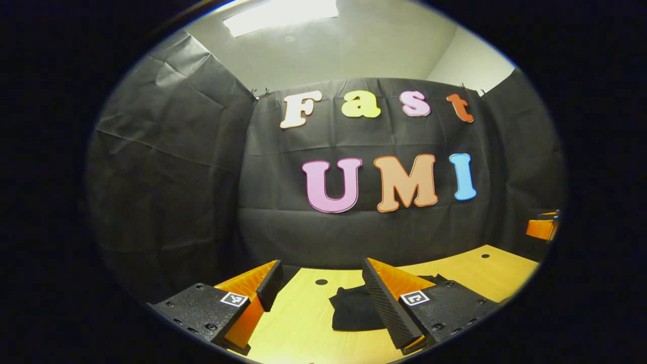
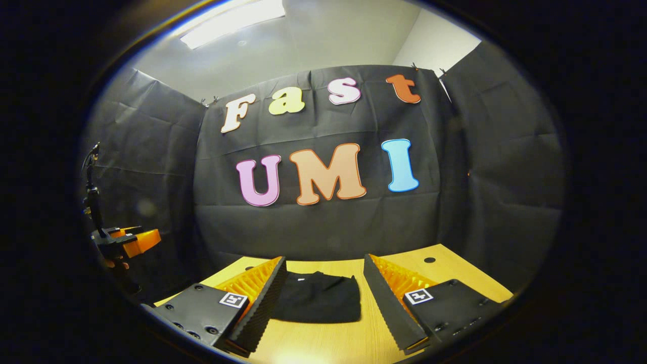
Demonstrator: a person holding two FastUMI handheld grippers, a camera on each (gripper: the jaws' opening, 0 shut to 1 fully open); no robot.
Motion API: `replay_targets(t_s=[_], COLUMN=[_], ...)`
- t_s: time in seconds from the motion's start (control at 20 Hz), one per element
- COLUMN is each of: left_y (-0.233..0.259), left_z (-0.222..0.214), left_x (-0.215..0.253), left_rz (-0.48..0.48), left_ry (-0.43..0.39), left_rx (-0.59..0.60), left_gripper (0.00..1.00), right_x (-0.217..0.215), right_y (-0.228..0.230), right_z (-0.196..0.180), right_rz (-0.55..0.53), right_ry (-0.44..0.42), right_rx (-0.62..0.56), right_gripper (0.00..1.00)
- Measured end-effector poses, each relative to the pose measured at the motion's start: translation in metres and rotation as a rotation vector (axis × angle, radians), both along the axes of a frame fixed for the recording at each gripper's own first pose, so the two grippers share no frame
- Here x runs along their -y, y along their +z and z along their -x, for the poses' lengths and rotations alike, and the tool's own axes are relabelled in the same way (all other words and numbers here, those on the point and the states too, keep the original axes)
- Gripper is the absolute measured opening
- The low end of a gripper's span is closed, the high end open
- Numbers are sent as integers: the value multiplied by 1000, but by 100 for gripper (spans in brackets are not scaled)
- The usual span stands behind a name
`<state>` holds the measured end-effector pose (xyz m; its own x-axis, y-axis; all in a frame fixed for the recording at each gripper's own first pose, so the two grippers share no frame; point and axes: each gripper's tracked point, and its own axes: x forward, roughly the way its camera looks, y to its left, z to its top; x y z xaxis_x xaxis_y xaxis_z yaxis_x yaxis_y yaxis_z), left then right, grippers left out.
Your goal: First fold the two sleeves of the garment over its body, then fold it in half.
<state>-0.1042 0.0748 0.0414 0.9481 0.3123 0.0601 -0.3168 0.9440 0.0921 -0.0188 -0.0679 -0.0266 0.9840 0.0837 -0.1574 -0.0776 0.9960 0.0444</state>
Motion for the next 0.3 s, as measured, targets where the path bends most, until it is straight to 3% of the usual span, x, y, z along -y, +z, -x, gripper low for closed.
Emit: replay_targets(t_s=[0.3], left_y=[23], left_z=[36], left_x=[10], left_rz=[0], left_ry=[-19], left_rx=[18], left_gripper=[94], right_x=[6], right_y=[23], right_z=[48], right_rz=[17], right_ry=[-15], right_rx=[41], right_gripper=[94])
